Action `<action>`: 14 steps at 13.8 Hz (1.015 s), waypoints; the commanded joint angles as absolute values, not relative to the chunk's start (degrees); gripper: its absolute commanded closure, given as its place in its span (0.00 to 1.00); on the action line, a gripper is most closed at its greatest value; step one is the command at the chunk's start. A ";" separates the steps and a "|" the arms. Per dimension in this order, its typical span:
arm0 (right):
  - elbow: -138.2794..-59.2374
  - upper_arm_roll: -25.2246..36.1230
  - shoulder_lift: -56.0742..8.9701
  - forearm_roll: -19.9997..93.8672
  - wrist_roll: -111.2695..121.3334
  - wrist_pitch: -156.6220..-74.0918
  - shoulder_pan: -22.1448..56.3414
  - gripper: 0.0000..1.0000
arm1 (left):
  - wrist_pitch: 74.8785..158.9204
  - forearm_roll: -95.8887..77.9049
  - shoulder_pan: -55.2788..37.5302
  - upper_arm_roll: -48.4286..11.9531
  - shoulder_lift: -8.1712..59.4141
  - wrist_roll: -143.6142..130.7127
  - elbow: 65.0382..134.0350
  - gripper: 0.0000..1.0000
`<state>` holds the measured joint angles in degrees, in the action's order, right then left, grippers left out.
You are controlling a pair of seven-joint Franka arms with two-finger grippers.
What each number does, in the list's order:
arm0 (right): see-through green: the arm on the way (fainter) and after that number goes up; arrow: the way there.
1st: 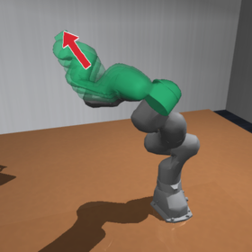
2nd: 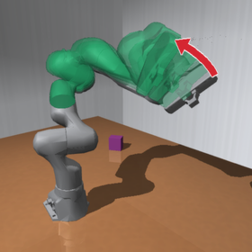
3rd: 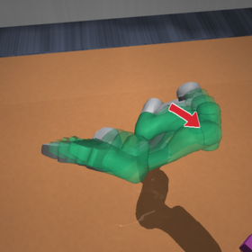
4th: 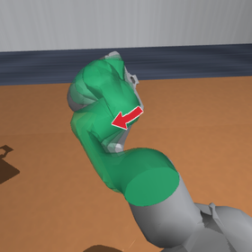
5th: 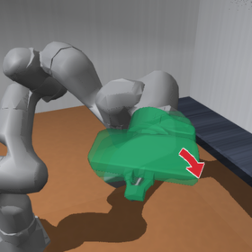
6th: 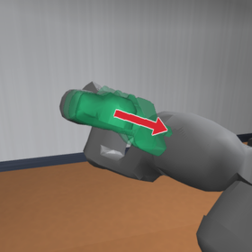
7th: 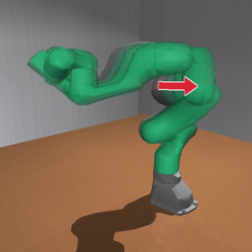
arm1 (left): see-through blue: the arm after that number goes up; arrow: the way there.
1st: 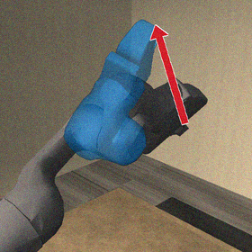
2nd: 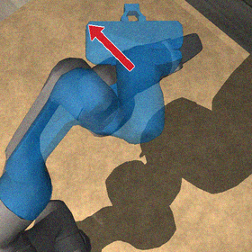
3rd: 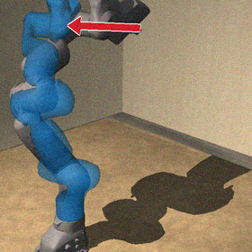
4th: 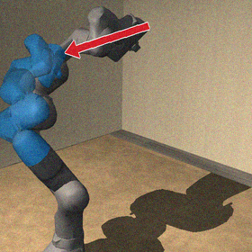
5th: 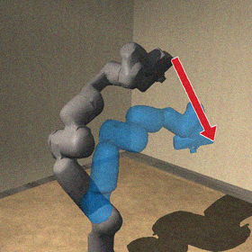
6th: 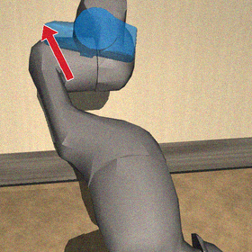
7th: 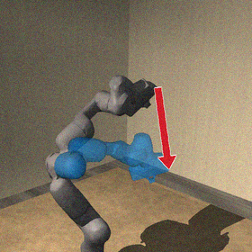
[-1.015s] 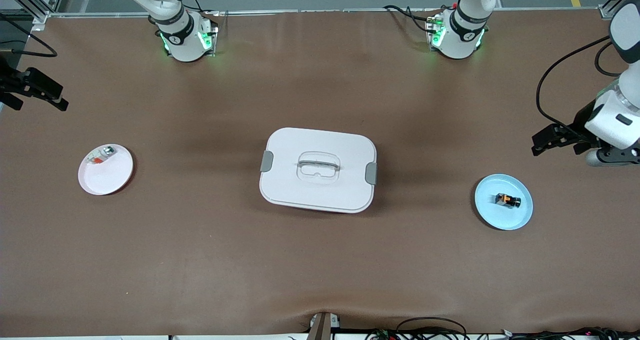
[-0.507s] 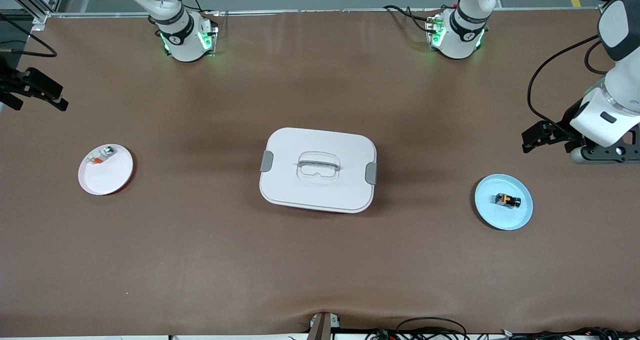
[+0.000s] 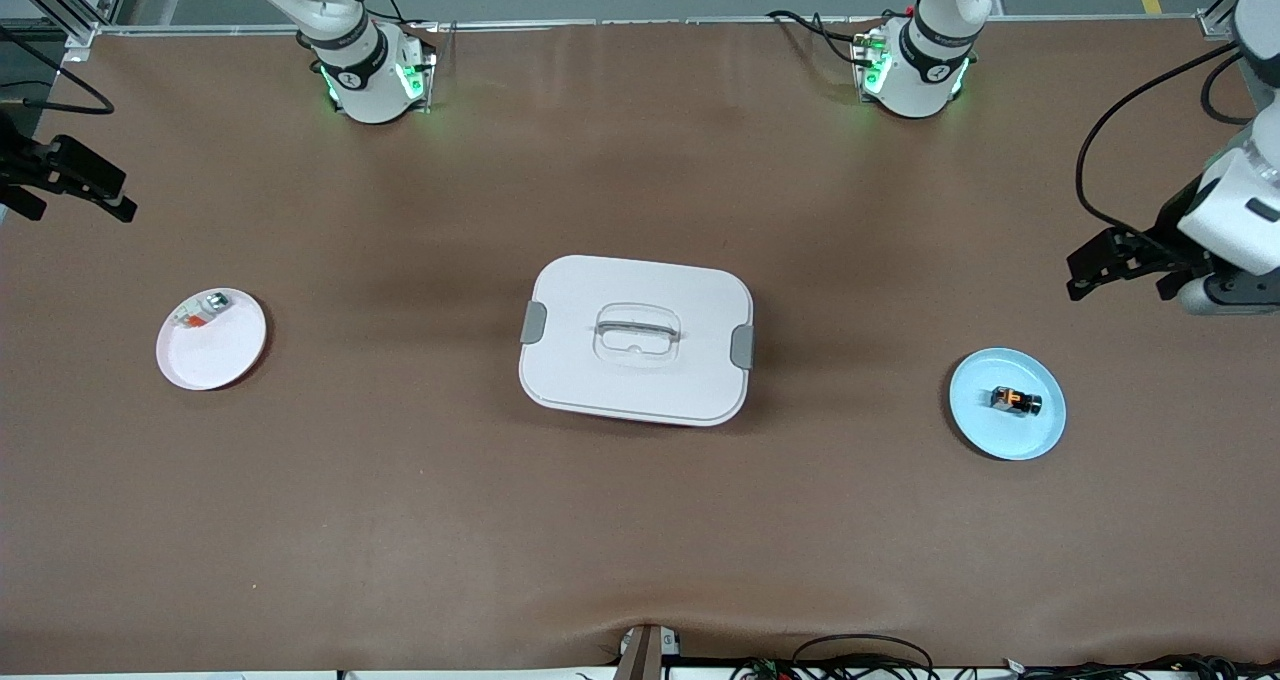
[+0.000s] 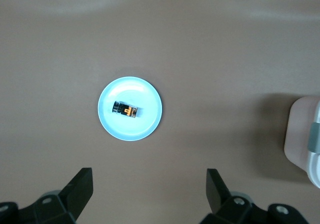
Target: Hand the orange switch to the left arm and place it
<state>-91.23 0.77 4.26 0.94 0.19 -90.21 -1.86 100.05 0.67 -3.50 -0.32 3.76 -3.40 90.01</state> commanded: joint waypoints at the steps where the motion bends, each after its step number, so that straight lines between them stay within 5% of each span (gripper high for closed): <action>1: -92.64 0.26 5.71 0.70 -0.62 -90.79 -2.37 0.00 | 96.34 -0.26 -3.96 -0.26 3.52 -2.81 86.93 0.00; 14: -92.73 0.35 5.54 0.35 -0.62 -90.79 -2.55 0.00 | 93.96 -0.44 -3.43 -0.70 3.52 -3.16 87.01 0.00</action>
